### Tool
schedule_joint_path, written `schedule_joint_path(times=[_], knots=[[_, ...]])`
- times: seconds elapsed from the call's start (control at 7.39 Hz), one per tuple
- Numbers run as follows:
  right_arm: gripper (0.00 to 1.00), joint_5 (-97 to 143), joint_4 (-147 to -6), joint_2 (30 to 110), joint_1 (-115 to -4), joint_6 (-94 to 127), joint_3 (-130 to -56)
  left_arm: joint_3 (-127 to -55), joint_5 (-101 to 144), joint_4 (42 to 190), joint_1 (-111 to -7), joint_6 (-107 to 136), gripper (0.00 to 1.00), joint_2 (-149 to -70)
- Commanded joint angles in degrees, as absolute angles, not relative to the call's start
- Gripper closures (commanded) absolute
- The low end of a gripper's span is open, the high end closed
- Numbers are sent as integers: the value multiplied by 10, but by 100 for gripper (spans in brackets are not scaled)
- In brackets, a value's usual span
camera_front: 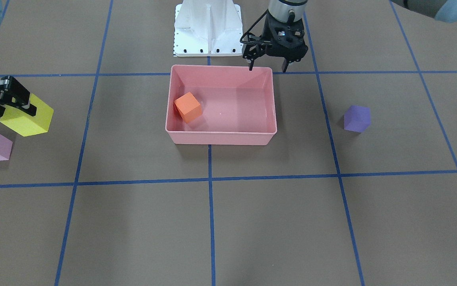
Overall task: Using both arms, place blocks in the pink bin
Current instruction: 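Release orange cube, withdraw left gripper while right lifts yellow cube, then lower yellow cube into bin with right while left grasps purple cube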
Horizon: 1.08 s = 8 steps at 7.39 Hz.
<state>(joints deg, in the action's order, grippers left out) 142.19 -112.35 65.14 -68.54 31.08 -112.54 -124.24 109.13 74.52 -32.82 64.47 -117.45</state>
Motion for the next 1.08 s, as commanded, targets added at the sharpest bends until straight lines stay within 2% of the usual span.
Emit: schedule_joint_path(times=[0.0,0.27,0.41,0.81,0.95], knots=[[100,1417,-1184,566,-633,430,-1153,-1277,1093,798,-363,564,0,-1060],[100,1360,-1183,507,-545,546,-1151,-1273,1135,948,-391,557,0,-941],[100,1333,-1180,485,-511,584,-1149,-1274,1154,956,-412,529,0,-910],[100,1247,-1117,457,-413,684,-1138,-1238,1153,959,-434,462,0,-896],[100,1231,-1101,432,-394,705,-1105,-1231,1153,960,-439,455,0,-896]])
